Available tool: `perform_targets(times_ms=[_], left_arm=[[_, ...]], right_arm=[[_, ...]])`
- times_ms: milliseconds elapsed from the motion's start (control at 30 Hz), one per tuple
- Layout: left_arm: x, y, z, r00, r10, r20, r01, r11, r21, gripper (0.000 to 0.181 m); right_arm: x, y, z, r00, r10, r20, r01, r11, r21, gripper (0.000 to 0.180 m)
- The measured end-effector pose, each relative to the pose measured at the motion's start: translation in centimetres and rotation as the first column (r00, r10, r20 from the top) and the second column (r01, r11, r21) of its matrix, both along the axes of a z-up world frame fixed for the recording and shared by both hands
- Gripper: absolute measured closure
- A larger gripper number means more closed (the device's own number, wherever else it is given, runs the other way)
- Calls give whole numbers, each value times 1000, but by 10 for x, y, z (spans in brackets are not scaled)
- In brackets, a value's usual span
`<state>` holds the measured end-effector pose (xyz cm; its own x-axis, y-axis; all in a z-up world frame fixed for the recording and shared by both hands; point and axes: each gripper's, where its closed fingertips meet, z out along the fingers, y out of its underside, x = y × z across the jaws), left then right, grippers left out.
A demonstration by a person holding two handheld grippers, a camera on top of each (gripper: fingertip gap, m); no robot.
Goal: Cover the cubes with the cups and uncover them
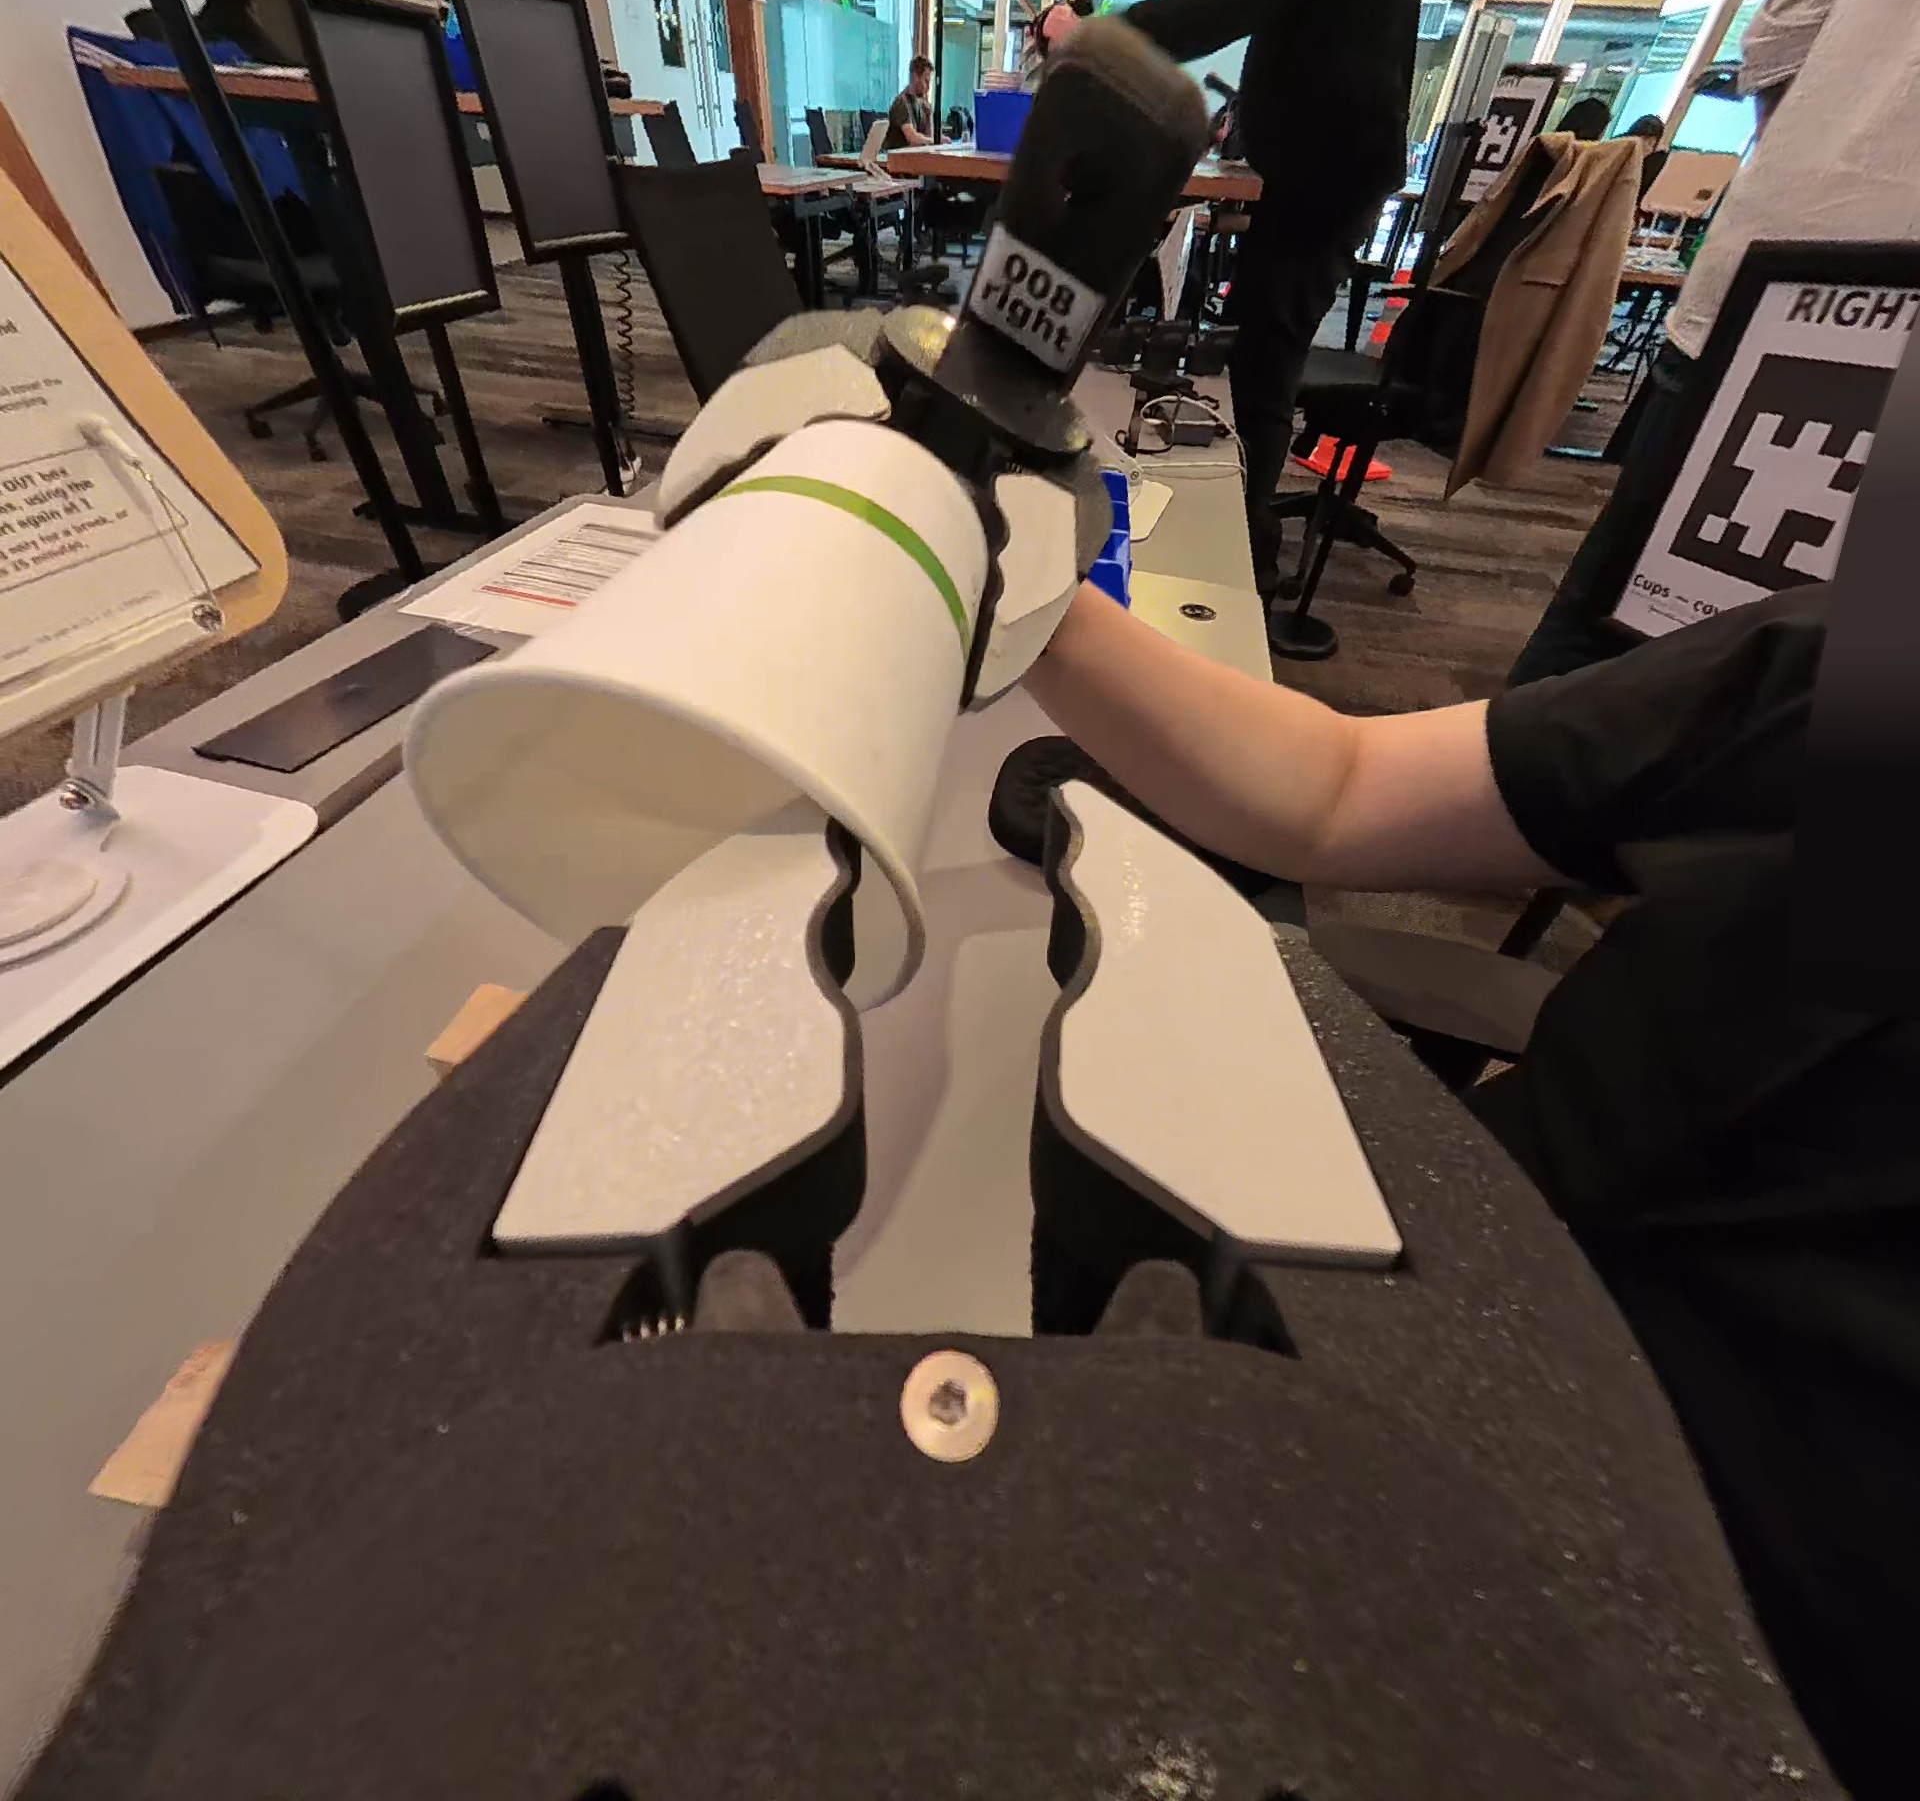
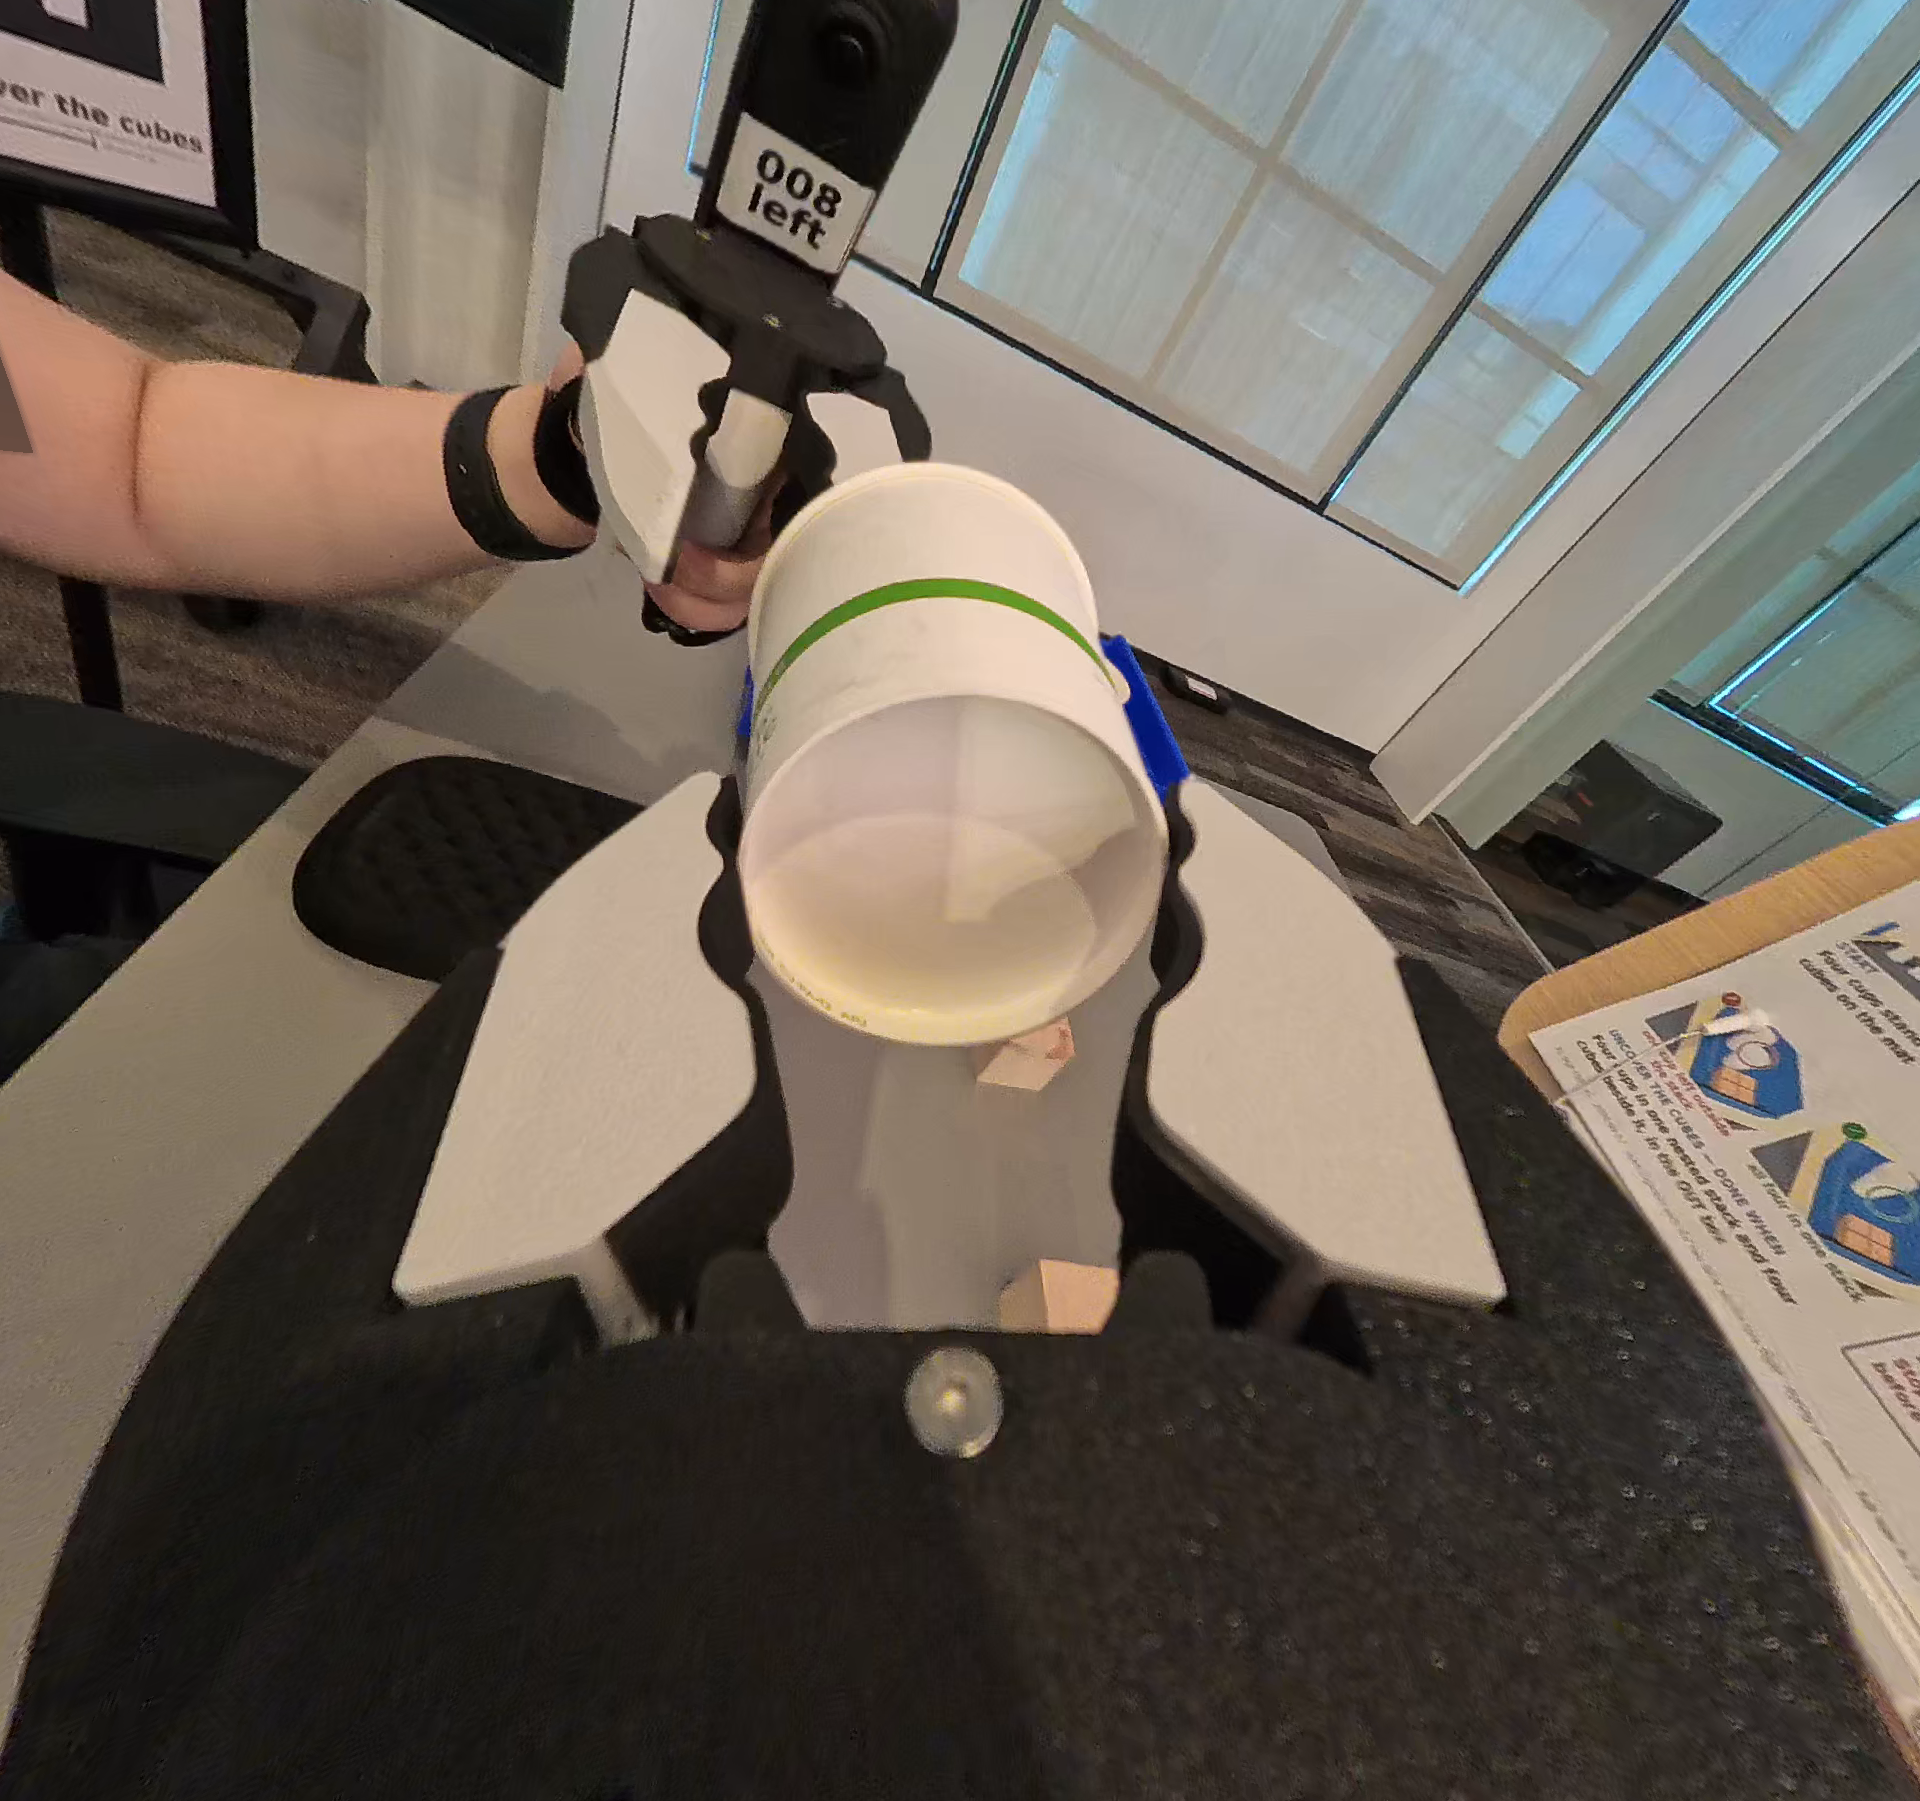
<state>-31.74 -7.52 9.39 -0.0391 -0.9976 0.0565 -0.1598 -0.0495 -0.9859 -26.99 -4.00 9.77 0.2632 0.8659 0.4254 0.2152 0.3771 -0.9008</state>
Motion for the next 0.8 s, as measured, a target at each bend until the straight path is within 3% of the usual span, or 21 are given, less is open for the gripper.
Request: perform_targets(times_ms=[233, 367, 433, 533, 667, 800], left_arm=[[-1, -1, -20, 1000, 1, -22, -2, 1000, -30, 139], [-20, 2, -31, 998, 61, -18, -61, 997, -36, 127], [-37, 6, -37, 993, 114, -9, -114, 993, -41, 130], [-59, 1, -45, 990, 137, 26, -134, 986, -96, 139], [-69, -9, -62, 990, 140, 13, -138, 984, -115, 145], [-70, -22, -71, 992, 129, -9, -129, 988, -84, 145]], right_arm=[[3, -4, 1, 989, -92, 113, 79, 990, 117, 104], [21, 0, 1, 943, -228, 243, 185, 965, 188, 104], [37, 6, -2, 898, -273, 345, 228, 960, 164, 104], [70, 23, -15, 777, -285, 561, 304, 951, 63, 104], [119, 53, -43, 507, -234, 829, 452, 892, -24, 104], [152, 75, -77, 306, -124, 944, 564, 822, -75, 104]])
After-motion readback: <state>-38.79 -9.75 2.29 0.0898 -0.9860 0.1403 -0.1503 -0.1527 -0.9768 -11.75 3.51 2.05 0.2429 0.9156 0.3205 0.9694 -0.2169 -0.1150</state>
